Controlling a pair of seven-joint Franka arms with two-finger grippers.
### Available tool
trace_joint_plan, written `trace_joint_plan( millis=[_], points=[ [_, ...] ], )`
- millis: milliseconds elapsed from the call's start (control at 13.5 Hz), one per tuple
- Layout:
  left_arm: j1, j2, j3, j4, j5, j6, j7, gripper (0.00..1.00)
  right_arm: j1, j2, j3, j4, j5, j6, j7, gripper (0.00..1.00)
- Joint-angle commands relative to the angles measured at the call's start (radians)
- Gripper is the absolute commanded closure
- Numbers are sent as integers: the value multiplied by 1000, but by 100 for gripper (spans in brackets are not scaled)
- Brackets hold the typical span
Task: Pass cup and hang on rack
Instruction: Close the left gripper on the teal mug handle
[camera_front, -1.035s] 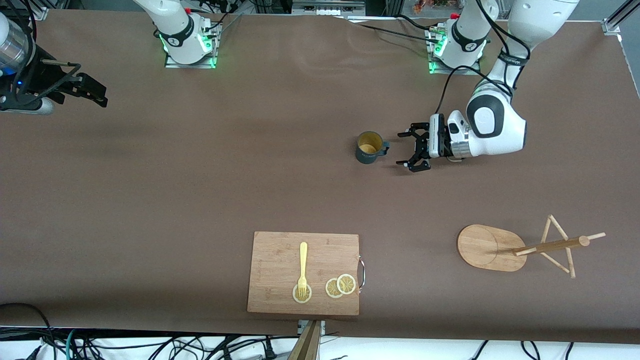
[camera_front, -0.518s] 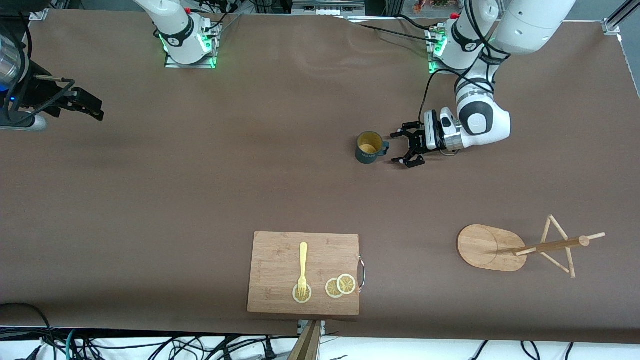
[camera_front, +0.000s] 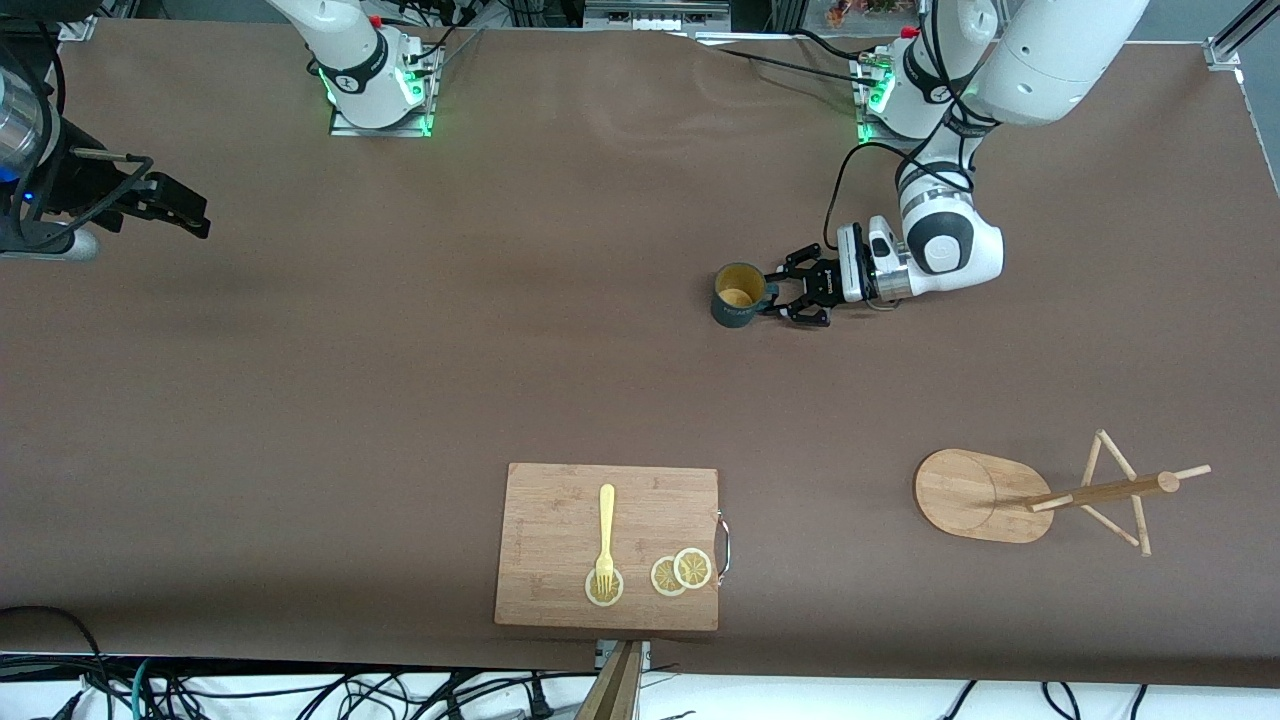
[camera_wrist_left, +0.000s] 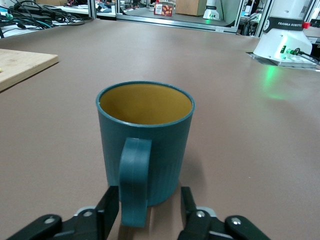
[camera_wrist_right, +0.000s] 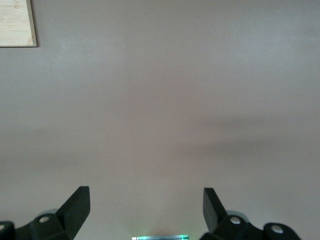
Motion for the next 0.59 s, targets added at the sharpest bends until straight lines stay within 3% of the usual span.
trace_joint_plan(
  millis=[0, 296, 518],
  points=[
    [15, 25, -2, 9, -46, -48, 129, 90, -20, 14, 14, 30, 17, -16, -16, 0],
    [46, 23, -2, 11, -45, -62, 113, 100, -20, 14, 14, 30, 17, -16, -16, 0],
    [76, -9, 1, 31, -6, -76, -11, 100, -20, 14, 14, 30, 17, -15, -16, 0]
  ],
)
